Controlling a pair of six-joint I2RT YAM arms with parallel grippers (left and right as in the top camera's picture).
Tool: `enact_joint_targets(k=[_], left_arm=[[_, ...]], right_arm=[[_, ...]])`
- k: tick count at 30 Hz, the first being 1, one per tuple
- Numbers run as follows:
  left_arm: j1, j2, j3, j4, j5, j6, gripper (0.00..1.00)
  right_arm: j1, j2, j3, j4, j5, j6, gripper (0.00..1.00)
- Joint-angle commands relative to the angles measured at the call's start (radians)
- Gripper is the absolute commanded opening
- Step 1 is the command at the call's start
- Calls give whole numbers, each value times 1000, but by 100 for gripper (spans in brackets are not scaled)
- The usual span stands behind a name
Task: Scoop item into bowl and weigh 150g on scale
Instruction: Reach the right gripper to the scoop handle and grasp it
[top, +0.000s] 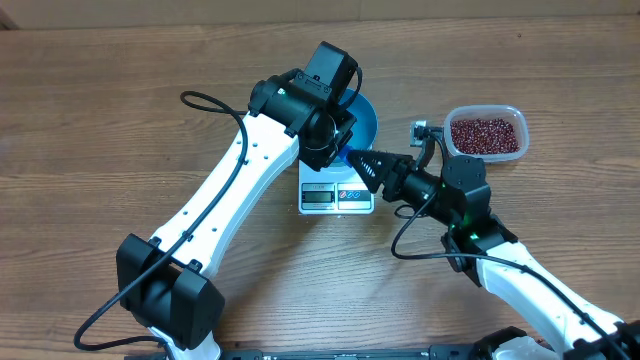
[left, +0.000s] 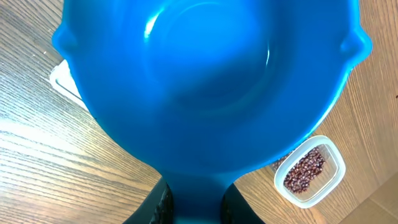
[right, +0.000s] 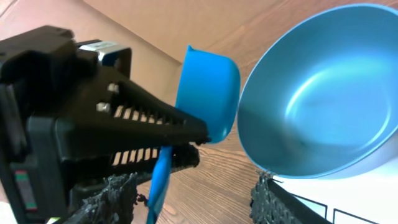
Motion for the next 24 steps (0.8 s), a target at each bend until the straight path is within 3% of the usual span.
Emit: enact_joint_targets(k=[1, 12, 19, 24], left_arm=[[-5, 5, 21, 2, 0, -25, 4], [-6, 5, 21, 5, 0, -33, 4], [-7, 5, 21, 5, 0, -33, 4], [-7, 5, 21, 5, 0, -45, 4]], right_arm=[[6, 23, 26, 21, 14, 37, 60], [39, 28, 36, 69, 5, 55, 57], [41, 58, 62, 69, 6, 56, 45], [43, 105, 91, 70, -28, 72, 44]])
